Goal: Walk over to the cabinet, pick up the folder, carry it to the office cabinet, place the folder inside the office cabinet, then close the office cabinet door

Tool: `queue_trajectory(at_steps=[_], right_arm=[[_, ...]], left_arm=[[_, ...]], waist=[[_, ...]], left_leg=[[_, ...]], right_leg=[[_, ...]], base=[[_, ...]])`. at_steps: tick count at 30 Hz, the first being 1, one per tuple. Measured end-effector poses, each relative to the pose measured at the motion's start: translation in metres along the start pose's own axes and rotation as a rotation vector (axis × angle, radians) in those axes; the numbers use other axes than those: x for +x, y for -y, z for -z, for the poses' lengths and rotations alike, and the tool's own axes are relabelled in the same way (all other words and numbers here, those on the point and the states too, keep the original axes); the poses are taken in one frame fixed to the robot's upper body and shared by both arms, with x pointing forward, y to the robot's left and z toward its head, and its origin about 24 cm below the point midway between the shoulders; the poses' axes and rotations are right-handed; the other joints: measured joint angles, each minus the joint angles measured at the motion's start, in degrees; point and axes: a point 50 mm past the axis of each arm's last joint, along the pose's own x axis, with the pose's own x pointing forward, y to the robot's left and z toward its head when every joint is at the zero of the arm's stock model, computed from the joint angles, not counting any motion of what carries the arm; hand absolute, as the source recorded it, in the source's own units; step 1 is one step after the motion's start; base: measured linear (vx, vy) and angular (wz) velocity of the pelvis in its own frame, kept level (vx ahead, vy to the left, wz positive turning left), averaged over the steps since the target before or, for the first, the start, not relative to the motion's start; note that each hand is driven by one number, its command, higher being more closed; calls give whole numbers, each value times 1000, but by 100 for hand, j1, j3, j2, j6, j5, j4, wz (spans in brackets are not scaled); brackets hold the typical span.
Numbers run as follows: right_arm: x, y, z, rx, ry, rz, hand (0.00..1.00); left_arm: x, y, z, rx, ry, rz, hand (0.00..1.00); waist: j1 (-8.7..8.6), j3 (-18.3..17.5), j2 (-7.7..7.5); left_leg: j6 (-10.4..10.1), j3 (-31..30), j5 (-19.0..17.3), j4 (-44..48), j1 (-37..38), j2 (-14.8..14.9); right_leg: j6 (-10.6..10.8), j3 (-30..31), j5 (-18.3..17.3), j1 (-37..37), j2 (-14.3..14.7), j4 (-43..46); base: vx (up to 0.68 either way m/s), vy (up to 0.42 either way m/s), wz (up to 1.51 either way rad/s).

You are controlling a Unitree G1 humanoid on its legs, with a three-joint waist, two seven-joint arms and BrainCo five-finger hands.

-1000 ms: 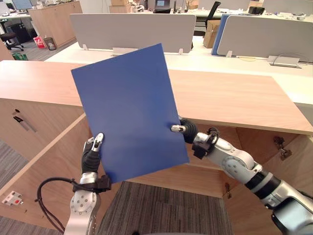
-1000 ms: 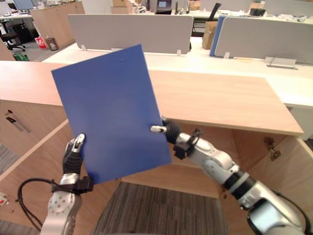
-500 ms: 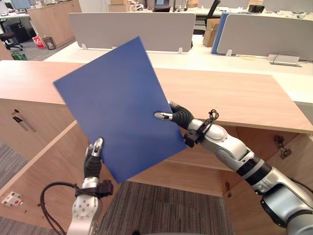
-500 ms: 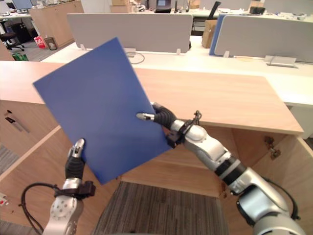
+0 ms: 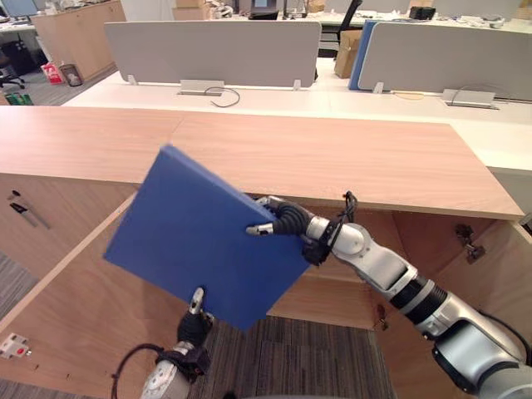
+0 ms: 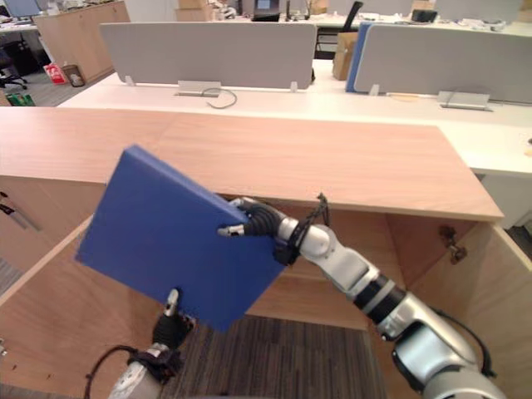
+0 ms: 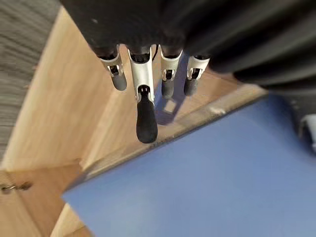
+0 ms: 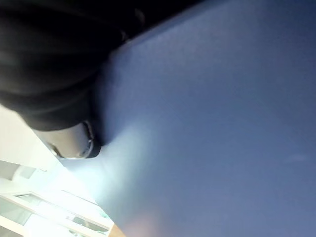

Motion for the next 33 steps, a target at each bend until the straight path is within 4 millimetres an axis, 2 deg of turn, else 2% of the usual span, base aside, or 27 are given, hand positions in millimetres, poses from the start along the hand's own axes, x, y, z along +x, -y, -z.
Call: queue_trajectory(at_steps=[1, 4, 6, 10, 13, 15, 20, 22, 24, 26, 28, 30, 32, 33], right_arm=[[-2, -4, -3, -33, 19, 18, 100], [-11, -8, -6, -72, 63, 102, 100], [-16, -16, -2, -106, 59, 178, 100], [-23, -34, 13, -145, -5, 193, 100], [-26, -49, 48, -188, -158, 168, 100], [-31, -56, 68, -215, -250, 140, 100], [-51, -89, 122, -240, -501, -12, 100], [-69, -104, 147, -296, -630, -121, 100], [-78, -111, 161, -279, -720, -157, 100], [-84, -114, 173, -176, -820, -123, 100], [-84, -105, 182, 3, -909, 21, 100], [-83, -86, 189, 356, -958, 291, 100], [-82, -79, 191, 634, -926, 500, 100], [-81, -76, 190, 761, -898, 591, 100]], left_arm=[[0, -4, 9, -17, -35, -31, 0], [1, -9, 18, 3, -40, -105, 0], [5, -18, 24, 77, -23, -272, 0], [-1, -39, 43, 201, -117, -438, 0], [-18, -61, 67, 257, -250, -540, 0], [-28, -71, 77, 216, -309, -570, 0], [-49, -96, 88, 144, -393, -640, 0], [-59, -101, 94, 151, -439, -667, 0], [-62, -102, 97, 174, -463, -669, 0], [-65, -103, 98, 188, -473, -672, 0], [-62, -103, 96, 173, -460, -669, 0], [-60, -102, 96, 158, -450, -668, 0], [-59, -99, 97, 149, -448, -655, 0], [-58, -98, 97, 146, -447, -648, 0]], waist=[[-38, -5, 0], [-46, -11, 9], [-42, -38, 40], [-51, -62, 64], [-61, -60, 60], [-59, -36, 45], [-27, 83, 48], [77, 235, 46], [150, 406, 55], [210, 455, 52], [275, 614, 61], [435, 830, 93], [557, 936, 190], [565, 965, 225]], left_leg=[[0, -1, 0, 0, 0, 9], [-1, -6, 1, 0, 0, 28], [-13, -22, 13, 0, 0, 42], [-23, -44, 25, -2, 1, 55], [-31, -57, 33, -2, 6, 51], [-33, -66, 35, -2, 6, 45], [-34, -40, 34, -2, 23, 39], [-33, -14, 34, 0, -3, 39], [-31, -10, 34, 3, -33, 35], [-15, -4, 22, 74, -228, 35], [14, 39, -82, 284, -434, 33], [67, 192, -350, 769, -630, 79], [78, 289, -588, 1193, -767, 202], [114, 301, -703, 1385, -831, 225]], right_leg=[[-2, 0, 1, 2, 8, 0], [-8, 0, 4, 2, 28, 1], [-18, -5, 10, 8, 48, 1], [-21, -20, 12, 11, 94, 8], [-20, -26, 14, 10, 89, 26], [-18, -30, 15, 10, 83, 28], [-17, -8, 15, -2, 69, 43], [-16, 22, 14, -62, 64, 102], [-15, 34, 13, -119, 55, 134], [-12, 58, 12, -321, 19, 178], [2, 110, 16, -505, -15, 294], [71, 130, 56, -648, -59, 481], [207, 105, 135, -734, -62, 661], [266, 70, 130, -760, -84, 750]], base=[[-32, -1, -11], [-11, -3, 0], [-39, -8, 2], [-31, -8, 1], [-12, 2, 0], [0, 0, 0], [-28, 10, -2], [-29, 8, -6], [-42, 11, -5], [-49, 28, -6], [-38, 41, -14], [-44, 35, -34], [-39, 50, -31], [-30, 62, -17]])
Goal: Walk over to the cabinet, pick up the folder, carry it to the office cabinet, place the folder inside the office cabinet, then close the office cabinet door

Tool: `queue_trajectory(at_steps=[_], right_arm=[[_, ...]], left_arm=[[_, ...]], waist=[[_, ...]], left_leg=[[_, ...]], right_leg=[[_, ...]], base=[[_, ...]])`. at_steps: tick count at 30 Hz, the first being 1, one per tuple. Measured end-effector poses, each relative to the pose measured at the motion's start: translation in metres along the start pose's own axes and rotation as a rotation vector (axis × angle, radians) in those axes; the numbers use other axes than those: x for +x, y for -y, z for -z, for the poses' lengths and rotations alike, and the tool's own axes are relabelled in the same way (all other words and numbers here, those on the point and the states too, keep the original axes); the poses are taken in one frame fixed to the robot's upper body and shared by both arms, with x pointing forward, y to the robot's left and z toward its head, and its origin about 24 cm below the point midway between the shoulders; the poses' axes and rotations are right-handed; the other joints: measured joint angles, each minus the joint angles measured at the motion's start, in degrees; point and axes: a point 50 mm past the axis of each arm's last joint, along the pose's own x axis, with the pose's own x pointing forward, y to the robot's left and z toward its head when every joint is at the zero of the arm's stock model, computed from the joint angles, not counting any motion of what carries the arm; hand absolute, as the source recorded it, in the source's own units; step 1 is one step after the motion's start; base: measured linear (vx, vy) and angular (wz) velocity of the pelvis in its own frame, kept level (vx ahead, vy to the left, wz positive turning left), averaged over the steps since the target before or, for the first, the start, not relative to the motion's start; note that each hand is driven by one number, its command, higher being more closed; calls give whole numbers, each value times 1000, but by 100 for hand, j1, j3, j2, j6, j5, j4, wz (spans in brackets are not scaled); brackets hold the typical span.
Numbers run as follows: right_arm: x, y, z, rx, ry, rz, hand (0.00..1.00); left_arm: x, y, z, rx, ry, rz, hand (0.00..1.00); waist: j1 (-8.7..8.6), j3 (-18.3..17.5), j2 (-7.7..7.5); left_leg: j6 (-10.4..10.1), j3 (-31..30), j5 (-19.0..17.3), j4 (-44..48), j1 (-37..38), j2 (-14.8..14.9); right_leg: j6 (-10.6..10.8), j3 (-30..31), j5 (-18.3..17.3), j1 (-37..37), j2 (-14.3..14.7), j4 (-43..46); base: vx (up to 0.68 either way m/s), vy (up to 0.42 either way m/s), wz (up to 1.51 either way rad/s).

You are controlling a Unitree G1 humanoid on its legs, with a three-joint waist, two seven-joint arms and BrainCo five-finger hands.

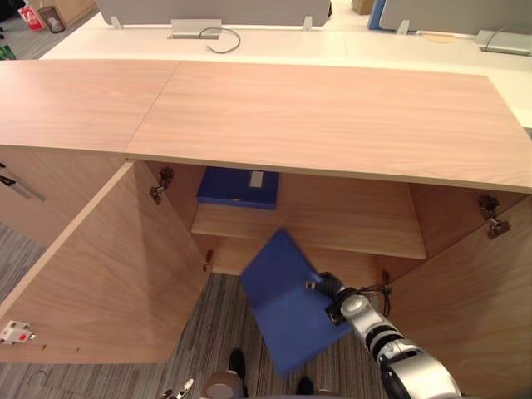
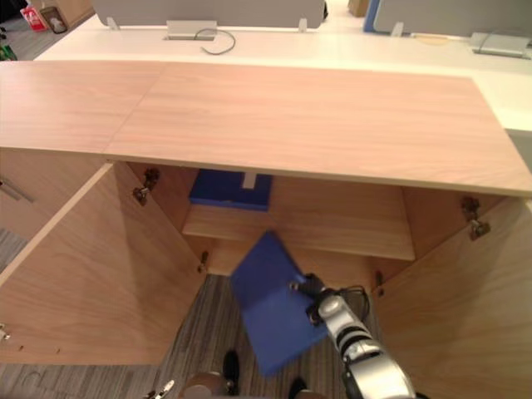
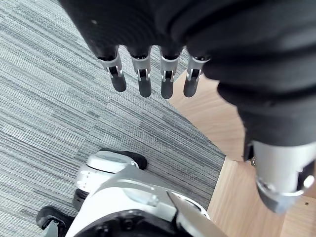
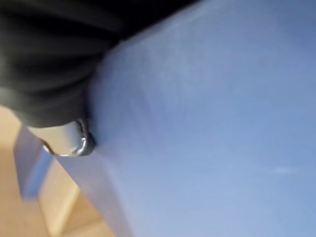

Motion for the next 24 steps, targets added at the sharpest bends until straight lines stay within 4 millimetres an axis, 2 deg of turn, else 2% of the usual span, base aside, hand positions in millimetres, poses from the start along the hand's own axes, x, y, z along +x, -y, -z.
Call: queue_trajectory(at_steps=[1, 2, 4, 5, 6, 7, 8, 9, 11, 12, 14, 16, 17, 20, 22, 24], right_arm=[[1, 1, -5, 133, 11, 9, 100], [3, 5, -17, 365, 38, 23, 100], [4, 9, -25, 535, 64, 33, 100], [4, 11, -29, 669, 86, 39, 100], [4, 10, -33, 749, 107, 34, 100], [3, 6, -41, 853, 146, 17, 100], [3, 4, -46, 903, 168, 6, 100], [2, 3, -53, 1005, 208, -10, 100], [-1, 1, -68, 1151, 271, -44, 100], [-4, 4, -81, 1245, 338, -66, 100], [-11, 15, -103, 1381, 456, -84, 100], [-22, 37, -130, 1525, 626, -85, 100], [-25, 43, -138, 1557, 666, -85, 100], [-40, 70, -179, 1647, 825, -85, 100], [-49, 87, -198, 1677, 895, -69, 100], [-64, 110, -222, 1705, 982, -60, 100]], left_arm=[[0, 2, -1, -2, 5, 8, 0], [1, 5, -7, -5, 26, 20, 0], [3, 9, -13, -3, 42, 31, 0], [4, 10, -16, -3, 54, 38, 0], [4, 10, -18, -18, 57, 36, 0], [5, 8, -21, -46, 64, 31, 0], [5, 7, -23, -57, 68, 28, 0], [6, 12, -25, -84, 72, 39, 0], [6, 18, -29, -116, 89, 54, 0], [6, 24, -34, -141, 112, 70, 0], [5, 28, -44, -158, 153, 86, 0], [4, 31, -55, -184, 199, 100, 0], [4, 32, -56, -188, 205, 102, 0], [3, 32, -58, -202, 217, 106, 0], [2, 34, -62, -211, 232, 117, 0], [1, 39, -66, -190, 251, 142, 0]], waist=[[7, 54, 29], [10, 224, 80], [-5, 399, 172], [2, 479, 219], [10, 491, 211], [16, 548, 126], [19, 591, 95], [-2, 695, 223], [-5, 741, 232], [-5, 843, 232], [-21, 1019, 231], [-65, 1170, 223], [-77, 1202, 222], [-187, 1308, 265], [-189, 1351, 285], [-172, 1417, 367]], left_leg=[[31, -6, -98, 174, -52, 6], [87, -19, -263, 466, -82, 25], [133, -80, -421, 716, -92, 97], [168, -149, -666, 1091, -221, 170], [132, -186, -846, 1440, -410, 207], [45, -193, -1019, 1875, -622, 212], [33, -196, -1113, 2081, -709, 212], [16, -302, -1220, 2388, -848, 326], [-6, -365, -1239, 2586, -1129, 389], [-28, -407, -1252, 2734, -1298, 415], [-86, -509, -1296, 3009, -1566, 403], [-96, -646, -1346, 3332, -1916, 291], [-94, -672, -1348, 3385, -1990, 243], [-87, -815, -1351, 3639, -2401, 53], [-74, -903, -1331, 3690, -2637, -55], [-54, -926, -1253, 3801, -2970, -197]], right_leg=[[59, -57, -26, -27, -41, 131], [266, -147, -116, -124, -146, 566], [447, -275, -186, -271, -214, 1071], [300, -550, -397, -391, -313, 1290], [244, -691, -405, -523, -419, 1291], [159, -796, -344, -629, -583, 1227], [50, -856, -278, -698, -665, 1269], [-72, -966, -367, -717, -631, 1459], [-149, -1018, -520, -1009, -639, 1753], [-186, -1049, -616, -1186, -670, 1991], [-243, -1150, -823, -1449, -823, 2477], [-279, -1298, -1124, -1787, -1105, 3084], [-290, -1337, -1187, -1862, -1186, 3217], [-301, -1453, -1413, -2206, -1513, 3722], [-314, -1539, -1485, -2380, -1679, 3908], [-342, -1620, -1592, -2656, -1963, 4237]], base=[[-58, 117, -4], [-62, 119, 5], [-89, 81, 9], [-120, 46, 17], [-191, 54, 20], [-168, 28, 15], [-165, 12, 16], [-73, -23, 10], [-38, -90, 11], [-43, -140, 17], [-55, -118, 28], [-94, -104, 40], [-103, -82, 39], [-121, -44, 43], [-110, 4, 47], [-99, 23, 52]])
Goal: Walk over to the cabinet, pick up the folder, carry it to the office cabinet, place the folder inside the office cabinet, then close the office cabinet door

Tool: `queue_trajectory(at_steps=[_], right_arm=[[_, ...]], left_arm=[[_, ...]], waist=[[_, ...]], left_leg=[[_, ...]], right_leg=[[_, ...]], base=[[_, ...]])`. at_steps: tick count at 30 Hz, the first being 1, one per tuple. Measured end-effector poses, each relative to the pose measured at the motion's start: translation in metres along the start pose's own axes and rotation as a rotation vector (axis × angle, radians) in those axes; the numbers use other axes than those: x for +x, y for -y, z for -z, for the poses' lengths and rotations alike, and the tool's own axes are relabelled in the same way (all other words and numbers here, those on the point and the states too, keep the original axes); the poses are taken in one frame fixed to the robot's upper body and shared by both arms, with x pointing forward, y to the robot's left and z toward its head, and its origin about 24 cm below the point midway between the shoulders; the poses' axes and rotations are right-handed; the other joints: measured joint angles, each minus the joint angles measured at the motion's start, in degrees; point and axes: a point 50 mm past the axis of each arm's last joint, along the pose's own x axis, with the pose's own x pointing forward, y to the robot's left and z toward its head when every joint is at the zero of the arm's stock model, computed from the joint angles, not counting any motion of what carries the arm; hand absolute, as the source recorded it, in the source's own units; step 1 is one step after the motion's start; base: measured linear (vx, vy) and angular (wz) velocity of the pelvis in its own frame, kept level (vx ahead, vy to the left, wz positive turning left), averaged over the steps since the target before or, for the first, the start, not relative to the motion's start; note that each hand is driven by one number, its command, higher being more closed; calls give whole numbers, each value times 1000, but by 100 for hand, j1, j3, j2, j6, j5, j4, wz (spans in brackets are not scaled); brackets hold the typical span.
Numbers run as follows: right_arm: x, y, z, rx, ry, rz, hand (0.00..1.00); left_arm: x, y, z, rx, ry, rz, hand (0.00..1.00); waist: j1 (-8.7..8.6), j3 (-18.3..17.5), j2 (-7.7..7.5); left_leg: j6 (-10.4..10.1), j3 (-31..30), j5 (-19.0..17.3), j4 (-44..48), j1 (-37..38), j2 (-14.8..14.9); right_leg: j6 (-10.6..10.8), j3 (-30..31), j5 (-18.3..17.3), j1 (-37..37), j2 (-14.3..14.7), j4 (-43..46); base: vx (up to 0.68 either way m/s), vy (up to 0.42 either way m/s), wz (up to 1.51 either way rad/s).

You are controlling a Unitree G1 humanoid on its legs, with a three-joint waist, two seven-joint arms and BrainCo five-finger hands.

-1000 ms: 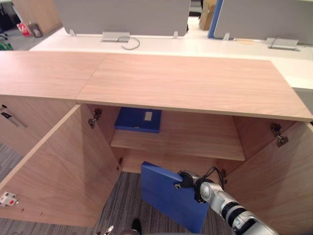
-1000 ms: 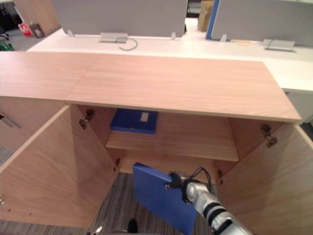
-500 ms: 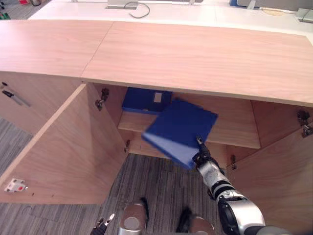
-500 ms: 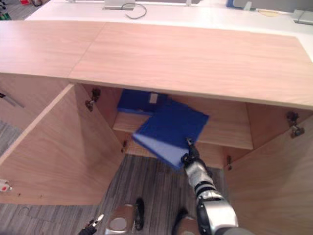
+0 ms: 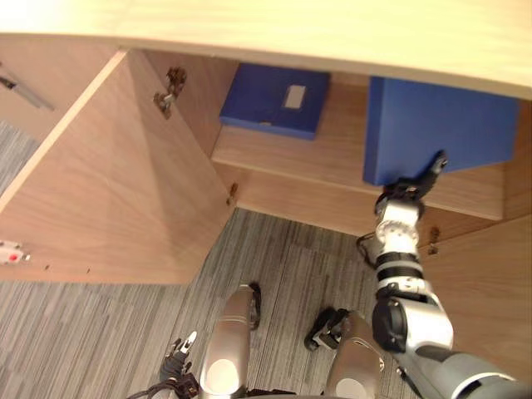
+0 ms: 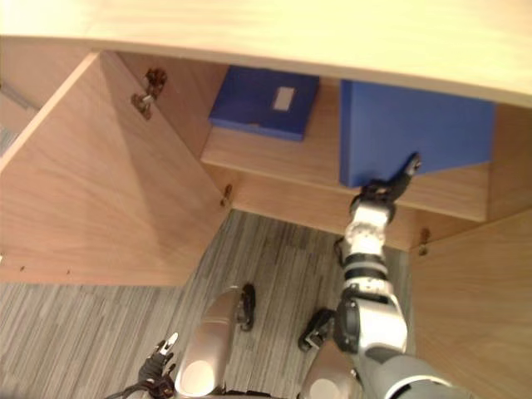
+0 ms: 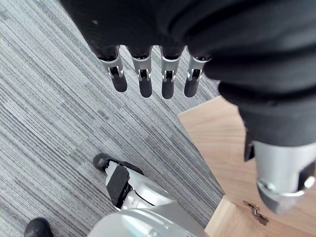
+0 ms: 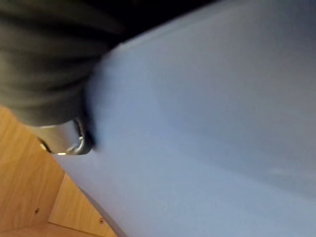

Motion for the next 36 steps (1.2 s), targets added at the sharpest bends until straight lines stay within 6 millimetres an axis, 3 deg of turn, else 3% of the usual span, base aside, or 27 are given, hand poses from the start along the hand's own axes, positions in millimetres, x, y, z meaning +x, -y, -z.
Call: queue_trajectory(at_steps=[4, 5, 10, 16, 22, 28, 29, 36], right_arm=[[24, -57, -26, 41, 64, -65, 100], [33, -84, -38, -27, 79, -111, 100], [39, -149, -52, -264, 77, -250, 100], [40, -169, -70, -342, 172, -251, 100], [38, -180, -83, -327, 242, -209, 100], [36, -187, -93, -294, 296, -183, 100], [36, -187, -96, -283, 303, -180, 0], [34, -192, -103, -219, 339, -155, 0]], left_arm=[[0, 9, -4, 31, 17, 46, 0], [0, 11, -5, 47, 20, 60, 0], [0, 12, -5, 89, 14, 81, 0], [-1, 13, -1, 146, -5, 82, 0], [0, 9, 8, 173, -47, 41, 0], [-2, 5, 20, 155, -94, -14, 0], [-2, 5, 20, 155, -94, -17, 0], [-2, 4, 21, 117, -95, -46, 0]], waist=[[-4, 116, 227], [-7, 140, 269], [-2, 216, 327], [-95, 295, 465], [-148, 338, 509], [-168, 344, 522], [-169, 344, 522], [-194, 345, 520]], left_leg=[[31, -80, 177, 146, -476, -335], [35, -119, 173, 355, -738, -508], [12, -102, 156, 690, -1241, -819], [-46, -11, 248, 744, -1616, -1100], [-246, -34, 457, 718, -1932, -1198], [-255, -42, 644, 473, -1982, -1183], [-256, -44, 682, 425, -1981, -1180], [-343, -30, 1048, -135, -1808, -1179]], right_leg=[[22, -28, -140, -434, -450, 460], [41, 1, -296, -676, -705, 821], [42, 258, -616, -1291, -1158, 1542], [29, 537, -929, -1920, -1609, 2142], [-178, 622, -1103, -2375, -1792, 2502], [-190, 594, -1114, -2486, -1791, 2503], [-190, 576, -1114, -2486, -1791, 2488], [-284, 477, -1021, -2456, -1772, 2254]], base=[[-83, 31, 52], [-66, 15, 47], [-45, -28, 33], [-23, -101, 25], [-7, -150, 19], [-7, -129, 11], [1, -111, 10], [14, -103, 5]])
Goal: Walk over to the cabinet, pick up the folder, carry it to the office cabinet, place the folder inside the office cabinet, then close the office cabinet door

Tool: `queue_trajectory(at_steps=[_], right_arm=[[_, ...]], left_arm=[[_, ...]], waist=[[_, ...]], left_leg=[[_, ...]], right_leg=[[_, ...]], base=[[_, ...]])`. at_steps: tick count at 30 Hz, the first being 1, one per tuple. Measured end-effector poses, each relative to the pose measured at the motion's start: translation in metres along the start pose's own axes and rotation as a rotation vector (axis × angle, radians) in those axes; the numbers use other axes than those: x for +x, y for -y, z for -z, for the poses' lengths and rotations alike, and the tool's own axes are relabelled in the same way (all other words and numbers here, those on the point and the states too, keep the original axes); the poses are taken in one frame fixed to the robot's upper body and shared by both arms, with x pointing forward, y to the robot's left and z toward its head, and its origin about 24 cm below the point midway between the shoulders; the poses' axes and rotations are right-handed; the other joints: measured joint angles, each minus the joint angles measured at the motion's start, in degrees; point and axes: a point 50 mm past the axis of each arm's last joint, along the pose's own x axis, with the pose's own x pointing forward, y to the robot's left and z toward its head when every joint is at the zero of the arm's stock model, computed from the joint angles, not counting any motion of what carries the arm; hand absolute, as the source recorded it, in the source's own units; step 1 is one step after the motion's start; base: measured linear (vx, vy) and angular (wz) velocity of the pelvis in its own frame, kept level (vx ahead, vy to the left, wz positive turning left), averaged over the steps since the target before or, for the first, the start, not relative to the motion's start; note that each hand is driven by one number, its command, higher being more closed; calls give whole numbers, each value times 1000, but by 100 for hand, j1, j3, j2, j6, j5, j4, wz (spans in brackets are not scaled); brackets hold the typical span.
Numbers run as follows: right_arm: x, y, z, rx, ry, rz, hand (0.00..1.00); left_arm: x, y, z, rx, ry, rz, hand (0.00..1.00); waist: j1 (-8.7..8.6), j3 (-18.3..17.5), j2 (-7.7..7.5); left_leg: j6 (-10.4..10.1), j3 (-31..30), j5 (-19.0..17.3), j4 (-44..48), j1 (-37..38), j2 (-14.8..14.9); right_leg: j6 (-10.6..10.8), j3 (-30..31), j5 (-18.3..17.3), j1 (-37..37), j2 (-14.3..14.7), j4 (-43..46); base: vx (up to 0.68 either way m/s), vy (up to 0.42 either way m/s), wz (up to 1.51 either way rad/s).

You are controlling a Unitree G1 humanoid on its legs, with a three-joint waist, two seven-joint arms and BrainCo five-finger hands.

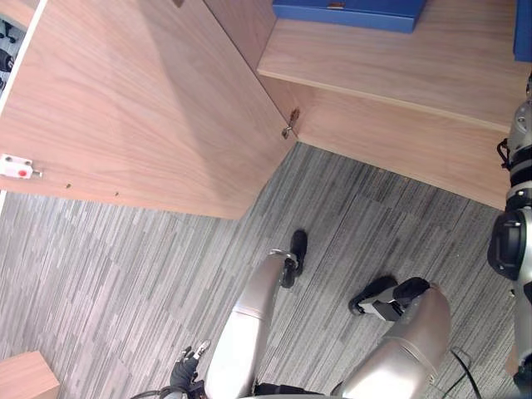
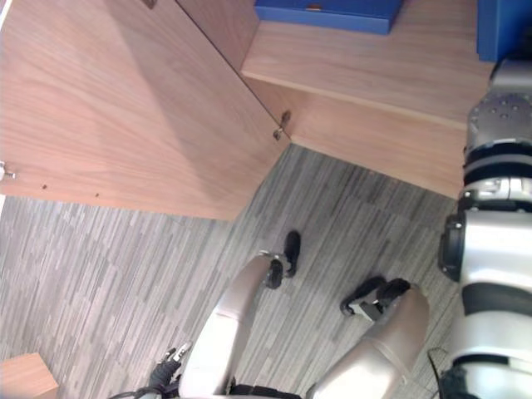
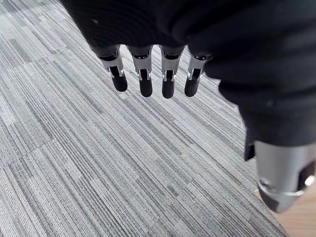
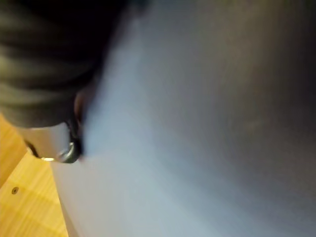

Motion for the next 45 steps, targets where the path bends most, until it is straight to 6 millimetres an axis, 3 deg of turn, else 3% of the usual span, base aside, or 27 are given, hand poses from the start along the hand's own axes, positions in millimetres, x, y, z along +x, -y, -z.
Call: queue_trajectory(at_steps=[3, 8, 14, 17, 20, 28, 32, 40, 43, 45], right_arm=[[-2, -8, 5, -59, -25, -40, 0], [-3, -14, 15, -375, -49, -157, 0], [-9, -16, 37, -975, -89, -360, 0], [-9, -2, 48, -1288, -122, -406, 0], [-9, 6, 52, -1469, -137, -441, 0], [-13, -6, 60, -1660, -129, -551, 0], [-14, 0, 66, -1778, -141, -576, 0], [-9, 11, 58, -2154, -60, -615, 0], [-12, 24, 57, -2363, -29, -740, 0], [-23, 52, 71, -2429, -164, -881, 0]], left_arm=[[0, -1, -1, -13, 4, -5, 0], [0, -2, -5, -48, 26, -4, 0], [1, 0, -12, -61, 57, 29, 0], [0, 1, -16, -45, 80, 53, 0], [-1, 2, -19, -32, 102, 68, 0], [-4, 5, -33, -10, 171, 109, 0], [-7, 4, -36, 2, 190, 130, 0], [-12, 4, -38, 13, 213, 158, 0], [-13, 4, -39, 21, 221, 178, 0], [-16, 0, -38, 24, 223, 191, 0]], waist=[[-31, 2, -3], [-44, 4, -5], [-72, 12, -17], [-72, 42, -62], [-109, 51, -77], [-100, 74, -110], [-96, 96, -145], [-143, 95, -150], [-138, 102, -193], [-150, 68, -277]], left_leg=[[-62, -11, 97, -148, 25, 69], [-69, 12, 97, -212, 96, 163], [-69, 53, 94, -303, 142, 341], [-49, 109, 81, -396, 192, 431], [-45, 255, 83, -430, 222, 548], [20, 348, 26, -341, 245, 633], [43, 425, -15, -352, 292, 705], [62, 520, 2, -447, 331, 740], [71, 600, 25, -587, 505, 783], [73, 688, 46, -788, 717, 829]], right_leg=[[-49, -61, 53, 5, 97, -119], [-45, -63, 98, 47, 220, -218], [-31, -61, 177, 44, 450, -385], [-73, -47, 233, 38, 573, -499], [-149, -46, 282, 37, 623, -579], [-172, 28, 308, 37, 705, -616], [-162, 79, 378, 38, 786, -695], [-142, 91, 487, 43, 799, -817], [-112, 87, 557, 195, 848, -966], [-79, 80, 630, 352, 923, -1167]], base=[[36, -113, -6], [37, -78, -11], [28, -65, -15], [29, -78, -15], [41, -70, -15], [43, -37, -6], [31, -32, -16], [38, -14, -3], [53, -15, -7], [46, -8, -20]])
